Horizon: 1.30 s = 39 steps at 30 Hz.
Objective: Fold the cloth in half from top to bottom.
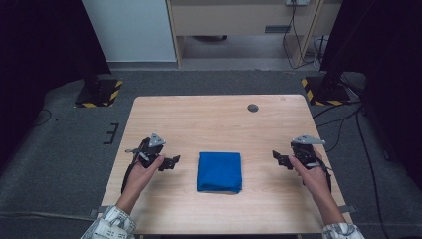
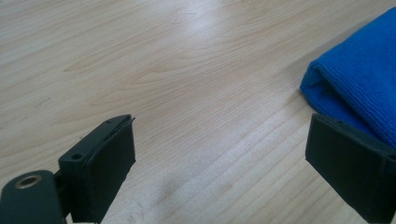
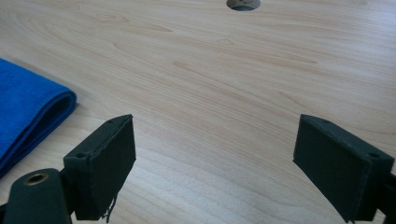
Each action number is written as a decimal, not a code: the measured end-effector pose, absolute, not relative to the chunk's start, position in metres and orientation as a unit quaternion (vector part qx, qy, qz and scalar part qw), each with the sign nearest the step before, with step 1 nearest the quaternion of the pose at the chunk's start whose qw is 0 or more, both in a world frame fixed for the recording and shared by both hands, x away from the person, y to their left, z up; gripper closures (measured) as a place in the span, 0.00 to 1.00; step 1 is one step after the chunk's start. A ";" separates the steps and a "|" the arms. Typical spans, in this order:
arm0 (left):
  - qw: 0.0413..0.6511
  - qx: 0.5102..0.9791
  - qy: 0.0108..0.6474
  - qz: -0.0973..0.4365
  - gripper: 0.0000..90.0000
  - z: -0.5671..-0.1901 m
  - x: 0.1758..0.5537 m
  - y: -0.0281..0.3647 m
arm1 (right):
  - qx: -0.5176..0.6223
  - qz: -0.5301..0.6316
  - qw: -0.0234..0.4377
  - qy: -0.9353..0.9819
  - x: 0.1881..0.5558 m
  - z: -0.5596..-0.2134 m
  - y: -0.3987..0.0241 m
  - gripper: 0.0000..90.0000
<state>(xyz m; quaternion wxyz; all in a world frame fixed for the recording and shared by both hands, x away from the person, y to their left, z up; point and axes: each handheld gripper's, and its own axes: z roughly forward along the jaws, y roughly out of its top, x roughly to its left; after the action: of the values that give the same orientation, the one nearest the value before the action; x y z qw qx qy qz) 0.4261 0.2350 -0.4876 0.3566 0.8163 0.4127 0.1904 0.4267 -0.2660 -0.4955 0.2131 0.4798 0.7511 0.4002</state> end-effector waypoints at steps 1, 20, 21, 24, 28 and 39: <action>0.356 0.816 0.413 0.191 0.08 -0.487 0.427 0.234 | 0.483 0.398 0.214 0.750 0.429 -0.496 -0.267 0.14; 0.298 0.828 0.434 0.194 0.08 -0.499 0.481 0.213 | 0.512 0.367 0.180 0.756 0.484 -0.504 -0.247 0.17; 0.293 0.830 0.433 0.195 0.08 -0.500 0.484 0.211 | 0.515 0.366 0.176 0.755 0.488 -0.506 -0.244 0.17; 0.292 0.832 0.433 0.190 0.08 -0.504 0.488 0.207 | 0.523 0.364 0.164 0.753 0.495 -0.510 -0.238 0.17; 0.279 0.836 0.432 0.191 0.08 -0.512 0.491 0.206 | 0.533 0.358 0.155 0.751 0.500 -0.517 -0.236 0.16; 0.287 0.819 0.460 0.188 0.05 -0.529 0.491 0.212 | 0.551 0.338 0.167 0.745 0.500 -0.532 -0.235 0.08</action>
<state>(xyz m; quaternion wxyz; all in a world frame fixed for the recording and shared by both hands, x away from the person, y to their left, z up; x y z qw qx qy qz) 0.4912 0.2121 -0.5290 0.2874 0.8189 0.4599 0.1880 0.4997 -0.2347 -0.5323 0.1668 0.5507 0.7449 0.3377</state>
